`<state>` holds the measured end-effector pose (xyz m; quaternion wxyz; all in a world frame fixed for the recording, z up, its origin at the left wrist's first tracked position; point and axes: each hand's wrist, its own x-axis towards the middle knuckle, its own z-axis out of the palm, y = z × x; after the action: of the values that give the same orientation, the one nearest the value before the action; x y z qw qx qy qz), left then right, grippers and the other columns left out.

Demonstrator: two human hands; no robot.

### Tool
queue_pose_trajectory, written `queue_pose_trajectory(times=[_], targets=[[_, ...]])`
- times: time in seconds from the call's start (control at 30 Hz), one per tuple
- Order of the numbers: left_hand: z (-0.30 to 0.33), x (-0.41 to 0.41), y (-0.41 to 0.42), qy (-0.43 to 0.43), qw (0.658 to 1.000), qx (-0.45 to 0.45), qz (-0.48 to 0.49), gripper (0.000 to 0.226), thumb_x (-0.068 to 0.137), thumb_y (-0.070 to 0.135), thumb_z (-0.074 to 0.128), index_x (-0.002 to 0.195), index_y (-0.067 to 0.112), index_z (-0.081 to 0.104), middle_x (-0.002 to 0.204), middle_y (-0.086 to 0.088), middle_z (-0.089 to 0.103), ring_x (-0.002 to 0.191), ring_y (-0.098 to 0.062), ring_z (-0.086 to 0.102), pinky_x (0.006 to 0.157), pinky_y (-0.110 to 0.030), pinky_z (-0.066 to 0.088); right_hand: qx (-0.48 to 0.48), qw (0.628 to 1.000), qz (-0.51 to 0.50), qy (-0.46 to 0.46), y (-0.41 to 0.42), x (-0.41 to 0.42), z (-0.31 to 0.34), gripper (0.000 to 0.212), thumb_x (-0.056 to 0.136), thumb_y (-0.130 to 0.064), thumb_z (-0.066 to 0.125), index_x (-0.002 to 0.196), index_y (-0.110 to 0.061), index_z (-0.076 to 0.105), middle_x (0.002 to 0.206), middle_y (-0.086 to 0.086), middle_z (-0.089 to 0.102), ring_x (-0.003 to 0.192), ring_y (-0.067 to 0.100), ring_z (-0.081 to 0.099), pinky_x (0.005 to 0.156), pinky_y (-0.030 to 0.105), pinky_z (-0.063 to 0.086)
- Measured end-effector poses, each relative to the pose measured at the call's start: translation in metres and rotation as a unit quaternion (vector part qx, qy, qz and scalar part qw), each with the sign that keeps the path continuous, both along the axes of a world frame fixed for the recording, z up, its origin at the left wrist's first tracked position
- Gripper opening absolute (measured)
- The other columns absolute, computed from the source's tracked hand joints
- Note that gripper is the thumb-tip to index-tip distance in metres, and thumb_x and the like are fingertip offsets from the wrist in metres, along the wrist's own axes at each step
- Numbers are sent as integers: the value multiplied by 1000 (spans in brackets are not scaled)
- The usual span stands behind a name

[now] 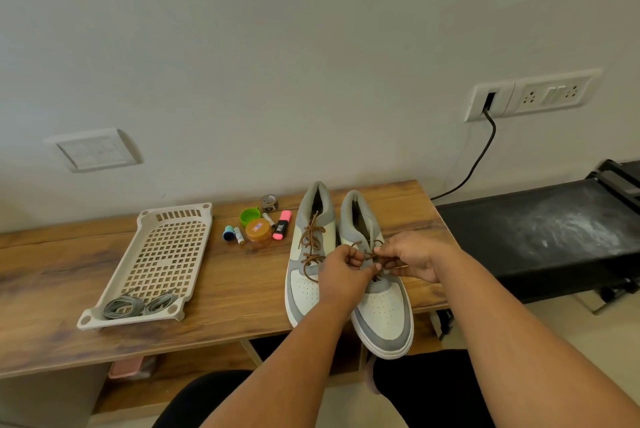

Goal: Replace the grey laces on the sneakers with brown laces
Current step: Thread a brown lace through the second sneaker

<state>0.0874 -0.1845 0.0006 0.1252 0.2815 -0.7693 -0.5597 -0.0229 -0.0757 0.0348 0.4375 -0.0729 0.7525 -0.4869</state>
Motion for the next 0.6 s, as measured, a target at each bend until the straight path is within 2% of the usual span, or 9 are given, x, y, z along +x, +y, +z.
queue_pose_trajectory(times=[0.17, 0.27, 0.33, 0.43, 0.5, 0.6], targets=[[-1, -3, -3, 1, 999, -46, 8, 12, 82, 21, 78, 85, 18, 67, 81, 2, 70, 79, -13, 68, 77, -32, 58, 10, 1000, -6, 15, 1, -5, -5, 17, 99, -18, 56, 100, -4, 65, 94, 11, 64, 88, 20, 59, 84, 32, 51], [-1, -4, -3, -5, 999, -49, 8, 10, 84, 20, 76, 81, 19, 66, 78, 3, 69, 79, -13, 66, 76, -32, 57, 5, 1000, 7, 10, 3, -8, -7, 21, 97, -11, 59, 112, 3, 63, 102, 15, 66, 93, 22, 60, 87, 33, 53], [0, -5, -4, -11, 998, -67, -6, 10, 88, 21, 72, 82, 21, 64, 81, 4, 67, 81, -13, 64, 77, -33, 56, -3, 1000, 16, 9, 5, -8, -8, 17, 92, -4, 63, 108, 1, 65, 100, 14, 67, 92, 21, 61, 90, 34, 53], [-1, -6, -7, -20, 983, -175, -57, 7, 95, 24, 62, 92, 17, 60, 96, 2, 61, 86, -14, 58, 80, -31, 50, -7, 1000, 25, 11, 5, -8, -8, 12, 87, 5, 65, 95, -5, 64, 98, 14, 67, 95, 23, 63, 92, 36, 53], [0, -5, -9, -16, 963, -253, -94, 10, 99, 24, 55, 98, 14, 57, 101, 0, 54, 89, -16, 53, 80, -28, 45, -8, 1000, 25, 11, 5, -8, -7, 15, 86, 7, 65, 95, -4, 64, 98, 14, 66, 97, 24, 63, 90, 35, 54], [1, -2, -10, -18, 939, -318, -133, 15, 103, 20, 45, 108, 8, 52, 108, -7, 50, 96, -21, 52, 82, -32, 43, -14, 1000, 25, 4, 5, -7, -7, 17, 85, 8, 65, 98, -3, 63, 101, 16, 67, 97, 24, 64, 86, 33, 56]])
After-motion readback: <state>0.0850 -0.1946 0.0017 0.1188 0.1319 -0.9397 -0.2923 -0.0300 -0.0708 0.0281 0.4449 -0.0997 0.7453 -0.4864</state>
